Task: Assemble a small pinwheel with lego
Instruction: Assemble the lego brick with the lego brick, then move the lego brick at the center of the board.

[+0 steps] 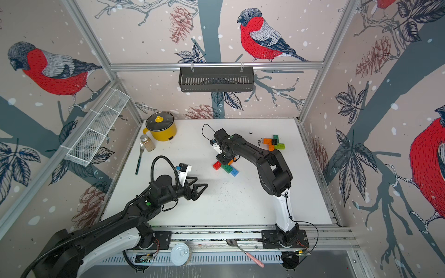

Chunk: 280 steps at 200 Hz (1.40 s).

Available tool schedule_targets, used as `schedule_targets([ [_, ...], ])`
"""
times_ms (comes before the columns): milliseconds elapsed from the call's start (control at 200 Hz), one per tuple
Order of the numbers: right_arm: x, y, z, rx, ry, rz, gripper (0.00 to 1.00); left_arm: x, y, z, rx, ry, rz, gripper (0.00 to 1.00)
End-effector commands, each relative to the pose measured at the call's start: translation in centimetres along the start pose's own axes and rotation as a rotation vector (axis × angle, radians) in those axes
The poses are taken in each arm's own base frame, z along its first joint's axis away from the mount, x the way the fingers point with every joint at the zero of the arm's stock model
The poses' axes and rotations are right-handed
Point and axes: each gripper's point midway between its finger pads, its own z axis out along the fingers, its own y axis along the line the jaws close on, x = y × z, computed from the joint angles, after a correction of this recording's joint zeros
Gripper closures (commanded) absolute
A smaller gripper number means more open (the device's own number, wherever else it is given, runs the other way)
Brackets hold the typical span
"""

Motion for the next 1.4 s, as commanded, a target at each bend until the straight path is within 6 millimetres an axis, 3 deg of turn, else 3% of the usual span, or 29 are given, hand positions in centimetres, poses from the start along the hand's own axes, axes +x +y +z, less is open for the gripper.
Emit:
schedule_targets([
  [0, 4.9, 1.4, 1.7, -0.047, 0.177, 0.071, 0.80, -0.7, -0.1, -0.1, -0.006, -0.025, 0.017, 0.03],
  [75, 3.3, 0.0, -0.4, 0.012, 0.104, 0.141, 0.80, -0.7, -0.1, -0.3, -0.009, -0.031, 0.014, 0.03],
  [200, 2.6, -2.5, -3.1, 0.103, 0.040, 0.293, 0.80, -1.0, -0.1, -0.7, -0.014, -0.052, 0.009, 0.03],
  [390, 2.8, -2.9, -5.4, 0.129, 0.024, 0.413, 0.81, -1.2, -0.2, -1.0, -0.006, -0.069, 0.003, 0.03],
  [525, 3.2, -4.1, -6.7, 0.168, -0.041, 0.579, 0.80, -1.1, -0.3, -0.9, 0.000, -0.066, -0.001, 0.03],
  [695, 4.5, -5.2, -6.7, 0.206, -0.104, 0.767, 0.76, -1.1, -0.4, -1.0, 0.005, -0.068, -0.007, 0.03],
  [835, 6.0, -5.3, -5.4, 0.216, -0.079, 0.850, 0.76, -1.2, -0.6, -1.1, 0.015, -0.071, -0.006, 0.03],
  [1105, 6.6, -5.1, -3.5, 0.200, -0.048, 0.865, 0.76, -1.2, -0.8, -1.2, 0.028, -0.078, -0.007, 0.03],
  [1396, 9.1, -4.9, -1.3, 0.207, 0.054, 0.853, 0.81, -1.3, -0.8, -1.3, 0.028, -0.088, -0.008, 0.03],
])
